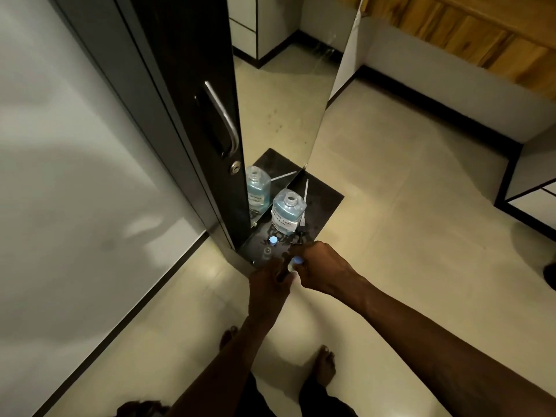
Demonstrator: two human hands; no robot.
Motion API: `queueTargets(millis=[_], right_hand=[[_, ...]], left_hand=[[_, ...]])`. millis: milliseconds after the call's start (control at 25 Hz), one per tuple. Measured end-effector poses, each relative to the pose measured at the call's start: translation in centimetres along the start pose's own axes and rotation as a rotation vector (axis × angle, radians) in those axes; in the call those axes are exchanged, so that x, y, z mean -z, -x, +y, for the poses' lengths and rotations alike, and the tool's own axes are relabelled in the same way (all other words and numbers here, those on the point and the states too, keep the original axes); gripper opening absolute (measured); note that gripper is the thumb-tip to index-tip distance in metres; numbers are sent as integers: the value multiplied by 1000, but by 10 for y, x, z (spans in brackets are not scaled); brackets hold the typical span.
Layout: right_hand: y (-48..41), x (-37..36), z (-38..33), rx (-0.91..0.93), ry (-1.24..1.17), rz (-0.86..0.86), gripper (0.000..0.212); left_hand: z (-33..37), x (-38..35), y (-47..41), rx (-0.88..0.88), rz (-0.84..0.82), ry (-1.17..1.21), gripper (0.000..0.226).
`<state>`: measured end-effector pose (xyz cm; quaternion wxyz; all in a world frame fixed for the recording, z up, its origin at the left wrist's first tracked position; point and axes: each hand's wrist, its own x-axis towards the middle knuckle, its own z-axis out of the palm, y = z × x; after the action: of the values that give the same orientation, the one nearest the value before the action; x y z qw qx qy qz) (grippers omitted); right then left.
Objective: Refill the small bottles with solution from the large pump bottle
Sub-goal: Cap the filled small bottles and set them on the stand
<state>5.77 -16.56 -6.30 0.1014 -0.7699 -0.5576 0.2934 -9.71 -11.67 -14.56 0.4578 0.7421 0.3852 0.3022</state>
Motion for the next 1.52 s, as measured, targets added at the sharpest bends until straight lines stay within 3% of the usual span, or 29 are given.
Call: queueTargets(millis=[160,320,560,760,920,1000,1240,1520], right_hand=[[-27,-28,12,-15,-44,-8,12],[-54,-47,27,-11,-94,-20,7],[-68,-66,36,60,-160,-12,7],[-74,-65,38,37,-104,-8,5],[-86,-58,41,-132,-144,33,31],[-99,-59,41,-129,-113,-13,13],[-144,-59,25,-2,164,-178,21],[-164,-76,30,69,251,-258,24]], left_hand=[[-50,1,3,106,126,-29,24],[-83,-5,-9,141,128,-45,50],[-89,-16,-24,24,143,-106,40],[-101,-24,-29,35,177,-92,30],[-101,-25,-36,48,170,-138,15],[-103,-25,-39,53,183,-141,17],[-110,-24,-40,166,119,-105,19],[-108,-15,-43,120,134,-151,21]])
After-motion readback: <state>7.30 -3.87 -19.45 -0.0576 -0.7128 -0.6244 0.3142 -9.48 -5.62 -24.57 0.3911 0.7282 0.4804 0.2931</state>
